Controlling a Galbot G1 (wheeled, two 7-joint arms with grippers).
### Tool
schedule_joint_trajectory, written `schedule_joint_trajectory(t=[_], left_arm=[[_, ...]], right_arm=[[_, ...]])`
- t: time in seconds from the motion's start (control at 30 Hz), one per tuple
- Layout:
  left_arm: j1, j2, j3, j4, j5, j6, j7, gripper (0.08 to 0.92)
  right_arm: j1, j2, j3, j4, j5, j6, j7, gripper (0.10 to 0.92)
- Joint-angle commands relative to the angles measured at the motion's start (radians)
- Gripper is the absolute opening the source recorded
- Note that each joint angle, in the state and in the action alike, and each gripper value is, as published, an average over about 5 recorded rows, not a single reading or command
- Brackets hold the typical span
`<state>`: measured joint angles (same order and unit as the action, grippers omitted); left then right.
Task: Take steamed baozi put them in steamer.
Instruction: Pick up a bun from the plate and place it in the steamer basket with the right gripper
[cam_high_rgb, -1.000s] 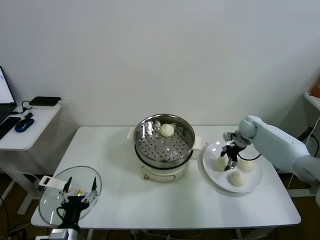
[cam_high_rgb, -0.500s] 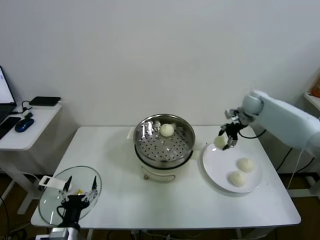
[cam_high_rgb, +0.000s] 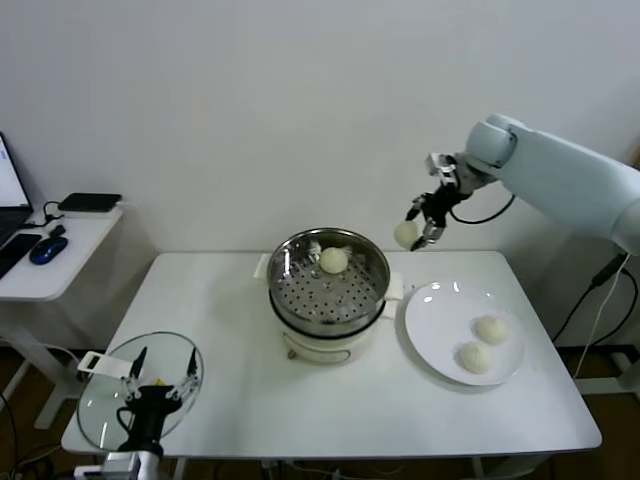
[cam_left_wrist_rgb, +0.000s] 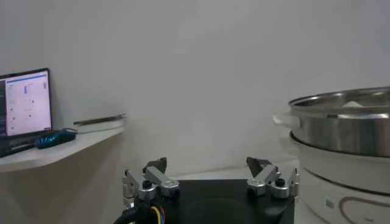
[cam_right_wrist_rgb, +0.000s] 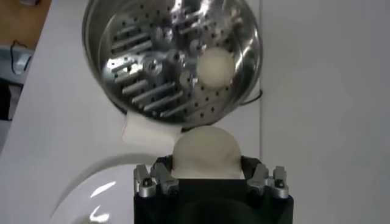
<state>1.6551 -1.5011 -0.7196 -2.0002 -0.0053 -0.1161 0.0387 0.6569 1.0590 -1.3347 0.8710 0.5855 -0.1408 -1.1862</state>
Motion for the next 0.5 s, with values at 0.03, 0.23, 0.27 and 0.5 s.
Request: schedule_joint_trajectory(t=[0.03, 0.23, 0.27, 0.5], left_arm=[[0.004, -0.001, 0.0, -0.003, 0.001, -0.003, 0.0, 0.823], [0.006, -0.008, 0.002, -0.008, 0.003, -0.003, -0.001, 0.823], [0.007, -0.008, 0.002, -0.008, 0.002, -0.004, -0.001, 0.823], [0.013, -0.007, -0.004, -0.012, -0.002, -0.006, -0.002, 0.823]], right_arm=[[0.013, 0.177, -0.01, -0.003, 0.088, -0.05, 0.021, 0.721], [-0.069, 0.268, 0.035, -0.024, 0.061, -0.066, 0.042, 0.721], [-0.082, 0.281, 0.041, -0.029, 0.057, -0.067, 0.044, 0.721], [-0.159, 0.342, 0.06, -0.057, 0.032, -0.076, 0.059, 0.721]])
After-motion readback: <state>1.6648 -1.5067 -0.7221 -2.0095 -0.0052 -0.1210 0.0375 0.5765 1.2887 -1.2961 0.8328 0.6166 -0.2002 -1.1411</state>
